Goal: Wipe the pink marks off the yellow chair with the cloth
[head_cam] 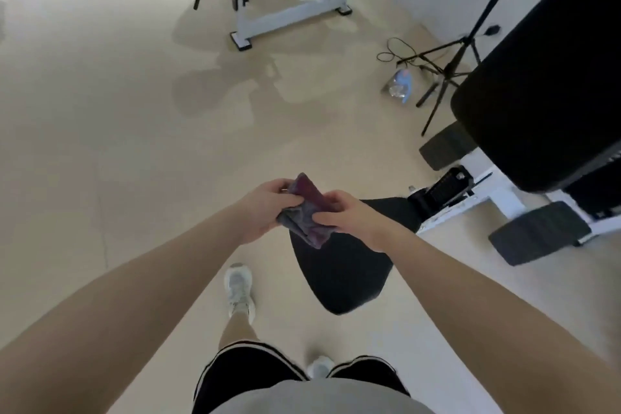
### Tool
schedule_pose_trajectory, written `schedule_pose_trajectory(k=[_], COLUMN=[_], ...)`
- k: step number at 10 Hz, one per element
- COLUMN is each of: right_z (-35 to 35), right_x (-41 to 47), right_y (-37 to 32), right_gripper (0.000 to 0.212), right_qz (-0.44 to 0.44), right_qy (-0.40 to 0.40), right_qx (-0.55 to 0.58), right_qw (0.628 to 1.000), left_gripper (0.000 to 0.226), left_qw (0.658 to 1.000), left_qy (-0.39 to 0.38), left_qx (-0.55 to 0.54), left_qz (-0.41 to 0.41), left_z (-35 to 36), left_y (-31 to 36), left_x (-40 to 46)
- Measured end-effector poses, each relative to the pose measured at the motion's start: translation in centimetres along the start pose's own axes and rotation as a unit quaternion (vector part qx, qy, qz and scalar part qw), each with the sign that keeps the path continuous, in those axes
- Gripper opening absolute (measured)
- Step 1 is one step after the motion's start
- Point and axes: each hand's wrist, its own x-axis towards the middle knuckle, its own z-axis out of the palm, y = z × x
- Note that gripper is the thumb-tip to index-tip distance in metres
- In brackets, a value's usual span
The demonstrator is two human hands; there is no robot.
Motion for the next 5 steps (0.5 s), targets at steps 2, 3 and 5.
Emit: schedule_pose_trajectory(k=[2, 3, 5], right_z=[-0.8, 1.0, 5.1], right_x=[5.9, 8.1, 10.2], right_y=[6.5, 10.8, 18.8], right_gripper=[0.027, 0.030, 0.054], right_qz=[0.134, 0.202, 0.316], right_qy=[0.202, 0.355, 0.486], right_qx=[0.228, 0.260, 0.141], right_qw=[0.943, 0.875, 0.802], left_gripper=[0.013, 0.026, 0.074], left_qw=[0.968, 0.935, 0.768], left_qy=[-0.122, -0.186, -0.303], left_qx=[0.212, 0.297, 0.562], left_qz=[-0.060, -0.059, 0.049], left_z=[-1.4, -0.2, -0.1], left_y=[-2.1, -5.7, -12.1], left_x=[12.6, 17.5, 20.9])
